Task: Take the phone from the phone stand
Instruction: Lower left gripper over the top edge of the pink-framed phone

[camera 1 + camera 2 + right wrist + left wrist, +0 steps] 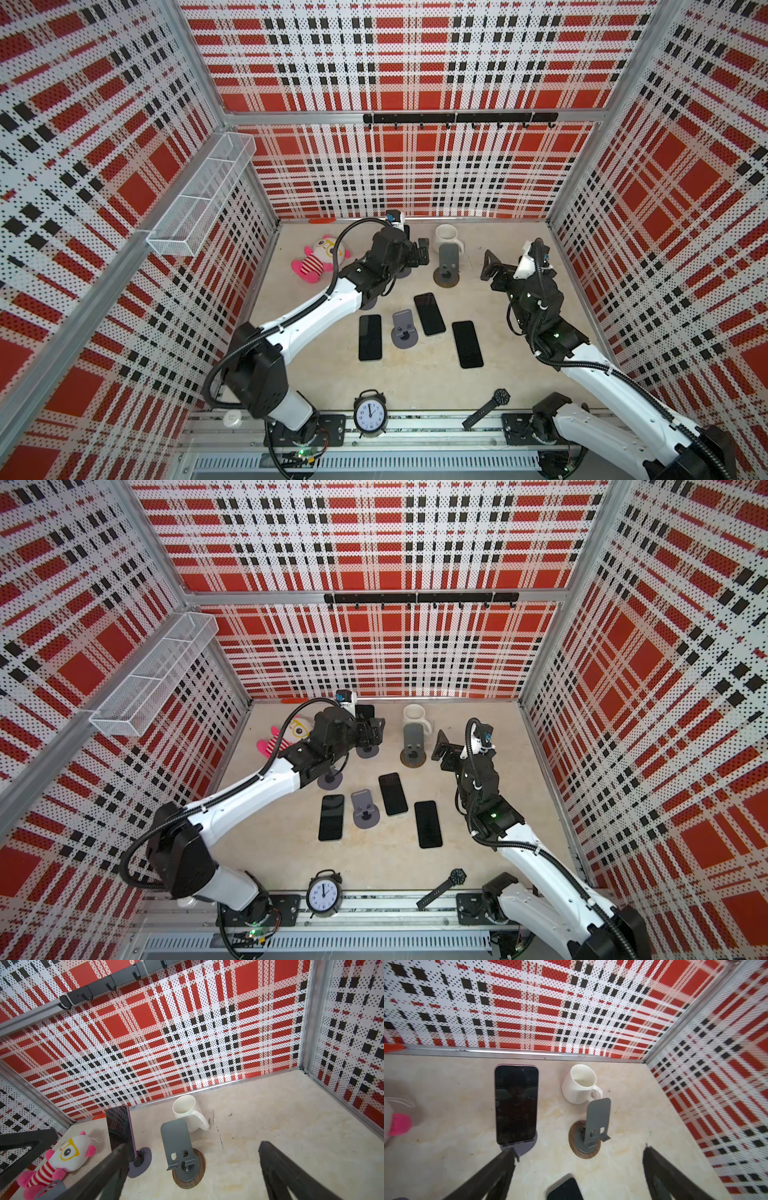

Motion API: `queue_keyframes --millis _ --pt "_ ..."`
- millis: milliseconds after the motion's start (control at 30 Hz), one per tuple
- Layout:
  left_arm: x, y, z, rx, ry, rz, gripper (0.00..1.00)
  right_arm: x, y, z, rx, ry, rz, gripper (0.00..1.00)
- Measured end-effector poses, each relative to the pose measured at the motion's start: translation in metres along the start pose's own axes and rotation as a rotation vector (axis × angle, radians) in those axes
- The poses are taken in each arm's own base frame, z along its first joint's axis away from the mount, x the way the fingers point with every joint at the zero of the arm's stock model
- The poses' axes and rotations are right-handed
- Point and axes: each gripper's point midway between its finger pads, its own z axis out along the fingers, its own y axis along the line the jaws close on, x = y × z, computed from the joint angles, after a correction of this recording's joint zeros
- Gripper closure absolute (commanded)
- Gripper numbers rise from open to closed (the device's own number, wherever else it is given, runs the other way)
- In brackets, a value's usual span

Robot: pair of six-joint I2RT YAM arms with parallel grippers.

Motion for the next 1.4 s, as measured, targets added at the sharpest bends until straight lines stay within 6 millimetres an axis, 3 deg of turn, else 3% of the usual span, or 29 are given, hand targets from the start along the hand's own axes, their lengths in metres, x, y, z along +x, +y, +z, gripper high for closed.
queue_keyframes --millis 267,533,667,1000,1233,1400 --pt "0.014 0.028 0.043 -0.217 0.043 0.043 0.02 0.003 0.000 0.003 0.006 0.007 -0.019 0.00" --pt "0.026 0.074 0.094 -0.343 0.156 -0.014 0.02 -0.005 0.004 0.000 -0.008 0.012 -0.022 0.00" --pt "0.025 0.084 0.099 -0.357 0.189 -0.033 0.02 -0.011 0.002 -0.007 -0.012 0.003 -0.018 0.00" --pt "0.012 0.071 0.102 -0.378 0.180 0.040 0.02 -0.007 0.001 -0.010 -0.020 0.027 -0.033 0.00" --pt "0.030 0.067 0.115 -0.410 0.228 0.179 0.02 -0.010 -0.004 -0.008 -0.030 0.029 -0.013 0.00" --pt "0.040 0.078 0.119 -0.433 0.264 0.229 0.02 -0.010 -0.003 -0.008 -0.038 0.031 -0.004 0.00"
